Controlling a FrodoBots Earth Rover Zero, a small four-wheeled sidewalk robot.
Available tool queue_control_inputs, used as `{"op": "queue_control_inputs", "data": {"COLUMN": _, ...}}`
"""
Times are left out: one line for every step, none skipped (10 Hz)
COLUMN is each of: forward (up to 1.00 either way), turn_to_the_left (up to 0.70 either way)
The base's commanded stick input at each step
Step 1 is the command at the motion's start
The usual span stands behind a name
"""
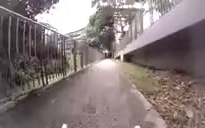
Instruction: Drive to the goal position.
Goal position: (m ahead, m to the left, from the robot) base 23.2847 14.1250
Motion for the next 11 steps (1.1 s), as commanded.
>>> {"op": "queue_control_inputs", "data": {"forward": 1.0, "turn_to_the_left": 0.0}}
{"op": "queue_control_inputs", "data": {"forward": 1.0, "turn_to_the_left": 0.0}}
{"op": "queue_control_inputs", "data": {"forward": 1.0, "turn_to_the_left": 0.0}}
{"op": "queue_control_inputs", "data": {"forward": 1.0, "turn_to_the_left": 0.0}}
{"op": "queue_control_inputs", "data": {"forward": 1.0, "turn_to_the_left": 0.0}}
{"op": "queue_control_inputs", "data": {"forward": 1.0, "turn_to_the_left": 0.0}}
{"op": "queue_control_inputs", "data": {"forward": 1.0, "turn_to_the_left": -0.17}}
{"op": "queue_control_inputs", "data": {"forward": 1.0, "turn_to_the_left": -0.18}}
{"op": "queue_control_inputs", "data": {"forward": 1.0, "turn_to_the_left": 0.0}}
{"op": "queue_control_inputs", "data": {"forward": 1.0, "turn_to_the_left": 0.0}}
{"op": "queue_control_inputs", "data": {"forward": 1.0, "turn_to_the_left": 0.0}}
